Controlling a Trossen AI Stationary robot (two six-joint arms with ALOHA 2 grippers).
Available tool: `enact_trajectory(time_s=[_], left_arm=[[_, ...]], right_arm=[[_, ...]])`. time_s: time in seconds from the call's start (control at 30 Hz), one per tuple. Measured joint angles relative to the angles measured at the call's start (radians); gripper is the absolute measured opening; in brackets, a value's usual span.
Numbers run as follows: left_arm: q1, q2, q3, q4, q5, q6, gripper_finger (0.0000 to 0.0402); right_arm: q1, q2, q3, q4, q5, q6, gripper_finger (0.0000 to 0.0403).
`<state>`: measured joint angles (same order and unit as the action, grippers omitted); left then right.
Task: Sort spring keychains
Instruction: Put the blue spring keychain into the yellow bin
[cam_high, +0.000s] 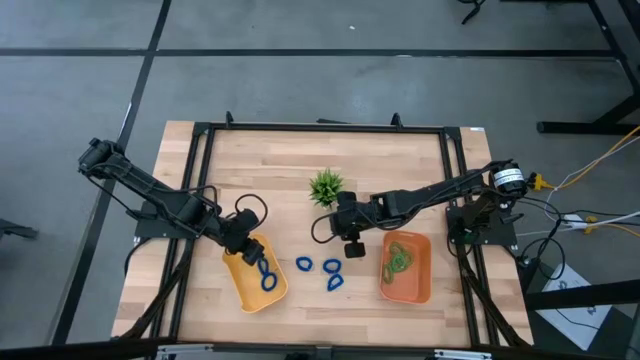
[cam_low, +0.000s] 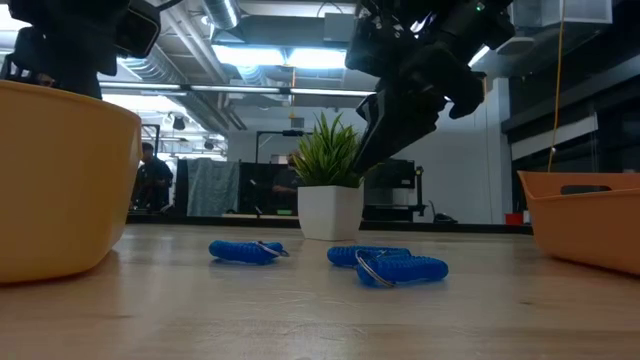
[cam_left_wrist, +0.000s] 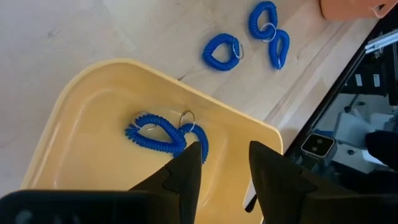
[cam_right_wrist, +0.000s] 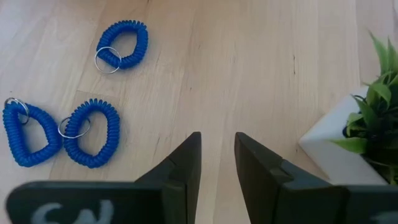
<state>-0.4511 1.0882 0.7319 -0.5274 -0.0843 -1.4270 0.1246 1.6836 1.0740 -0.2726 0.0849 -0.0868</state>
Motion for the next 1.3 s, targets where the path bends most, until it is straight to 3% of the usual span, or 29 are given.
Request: enact_trajectory(time_s=[0.17,0.37,0.63,0.8,1.0,1.3], left_arm=[[0.000,0.000,0.000,0.002,-0.012,0.000,0.0128],[0.000,0.000,0.000,0.076,-0.029,0.028,0.0127],[0.001,0.011,0.000,0.312,-0.155,0.218,0.0126],[0.002,0.067,0.000,0.470,-0.158,0.378,0.0118],[0.029,0.176,0.000,0.578,-0.103,0.419,0.0106],[0.122,0.382,0.005,0.696,0.117,0.462,0.0091]], right_arm=[[0.000,0.000,0.000,-0.012,-0.014,0.001,0.0097],[0.000,0.000,0.000,-0.027,-0.172,-0.005,0.0097],[0.000,0.000,0.000,-0.026,-0.220,-0.022,0.0097],[0.000,0.000,0.000,-0.052,-0.220,-0.031,0.0097],[0.000,0.000,0.000,-0.063,-0.220,-0.031,0.0097],[0.001,0.001,0.000,-0.118,-0.220,-0.022,0.0097]])
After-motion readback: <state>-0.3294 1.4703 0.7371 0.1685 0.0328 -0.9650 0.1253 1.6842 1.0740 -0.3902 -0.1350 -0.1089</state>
